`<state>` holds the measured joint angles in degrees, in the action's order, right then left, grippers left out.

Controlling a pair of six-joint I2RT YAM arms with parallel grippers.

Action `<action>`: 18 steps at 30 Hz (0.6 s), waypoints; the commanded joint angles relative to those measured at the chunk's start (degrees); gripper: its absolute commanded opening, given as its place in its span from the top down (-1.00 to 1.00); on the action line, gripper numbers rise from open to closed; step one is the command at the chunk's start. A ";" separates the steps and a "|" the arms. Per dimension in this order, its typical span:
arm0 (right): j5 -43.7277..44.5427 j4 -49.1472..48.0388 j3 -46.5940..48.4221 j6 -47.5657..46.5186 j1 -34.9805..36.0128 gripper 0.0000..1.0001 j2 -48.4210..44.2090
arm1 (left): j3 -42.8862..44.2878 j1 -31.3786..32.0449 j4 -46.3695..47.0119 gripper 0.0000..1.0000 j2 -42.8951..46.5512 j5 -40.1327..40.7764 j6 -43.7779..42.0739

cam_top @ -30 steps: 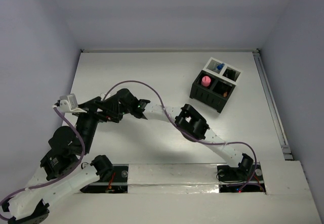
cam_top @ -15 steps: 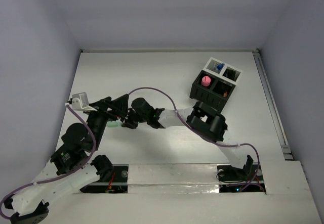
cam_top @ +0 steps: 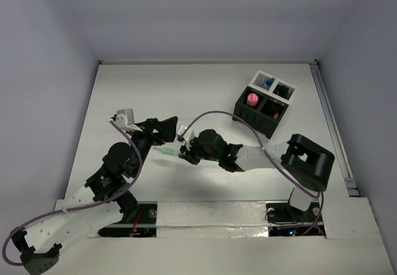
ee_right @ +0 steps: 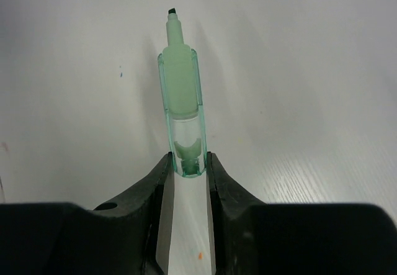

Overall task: Sort the stationery into containers
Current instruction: Pick up the pen from the center of the board.

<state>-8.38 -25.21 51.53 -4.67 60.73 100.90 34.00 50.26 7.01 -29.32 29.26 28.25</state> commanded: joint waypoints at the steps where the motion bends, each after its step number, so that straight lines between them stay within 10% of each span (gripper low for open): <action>1: 4.77 -3.45 -4.41 2.03 -0.08 1.00 -6.84 | -2.00 -2.35 5.47 -0.78 -0.39 -3.23 1.80; 6: 8.03 0.33 -6.96 3.96 -0.08 1.00 -12.30 | -6.04 -5.78 6.70 -0.52 -0.56 -9.56 3.48; 8: 10.13 1.39 -8.28 4.58 -0.08 1.00 -15.10 | -7.45 -6.40 6.71 -0.09 -1.00 -11.66 3.65; 9: 10.14 1.65 -8.63 4.58 -0.08 1.00 -16.08 | -7.89 -6.40 6.62 0.43 -1.26 -12.20 3.74; 12: 9.97 2.80 -9.52 6.14 -0.08 1.00 -19.42 | -9.21 -6.93 6.79 0.79 -2.23 -13.96 4.00; 18: 11.81 5.96 -9.25 5.72 -0.08 1.00 -22.58 | -10.71 -6.93 6.44 0.99 -4.78 -14.05 4.44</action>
<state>1.08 -20.32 42.15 0.49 60.73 80.36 23.88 43.75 10.87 -33.43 16.40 32.10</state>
